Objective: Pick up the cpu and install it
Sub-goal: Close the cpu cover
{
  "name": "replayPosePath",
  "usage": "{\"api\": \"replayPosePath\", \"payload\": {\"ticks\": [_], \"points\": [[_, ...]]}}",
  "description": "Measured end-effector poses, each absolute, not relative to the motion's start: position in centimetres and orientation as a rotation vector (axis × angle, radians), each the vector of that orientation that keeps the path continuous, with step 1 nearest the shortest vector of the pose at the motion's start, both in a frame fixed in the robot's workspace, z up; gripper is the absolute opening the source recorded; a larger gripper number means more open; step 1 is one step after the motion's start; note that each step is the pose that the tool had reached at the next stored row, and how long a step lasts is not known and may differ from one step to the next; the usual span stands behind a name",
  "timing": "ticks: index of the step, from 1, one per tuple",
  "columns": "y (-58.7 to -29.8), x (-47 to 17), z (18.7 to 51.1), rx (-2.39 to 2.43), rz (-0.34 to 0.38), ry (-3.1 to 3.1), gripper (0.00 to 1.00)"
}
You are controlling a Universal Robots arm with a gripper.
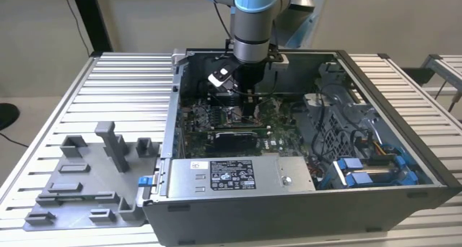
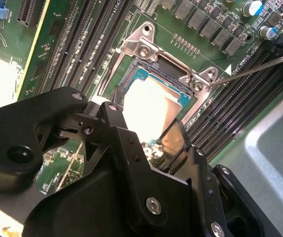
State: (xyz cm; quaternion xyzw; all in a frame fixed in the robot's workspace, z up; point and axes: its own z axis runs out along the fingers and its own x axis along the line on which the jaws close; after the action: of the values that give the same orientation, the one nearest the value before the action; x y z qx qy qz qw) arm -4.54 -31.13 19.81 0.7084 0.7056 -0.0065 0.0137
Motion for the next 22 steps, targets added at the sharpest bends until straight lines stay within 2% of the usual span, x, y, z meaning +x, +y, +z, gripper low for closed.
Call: {"api": "replayPosePath", "payload": {"ticks": [22], "points": [[-31.21, -4.61, 19.68, 2.206, -0.023, 2.197, 0.0]]}}
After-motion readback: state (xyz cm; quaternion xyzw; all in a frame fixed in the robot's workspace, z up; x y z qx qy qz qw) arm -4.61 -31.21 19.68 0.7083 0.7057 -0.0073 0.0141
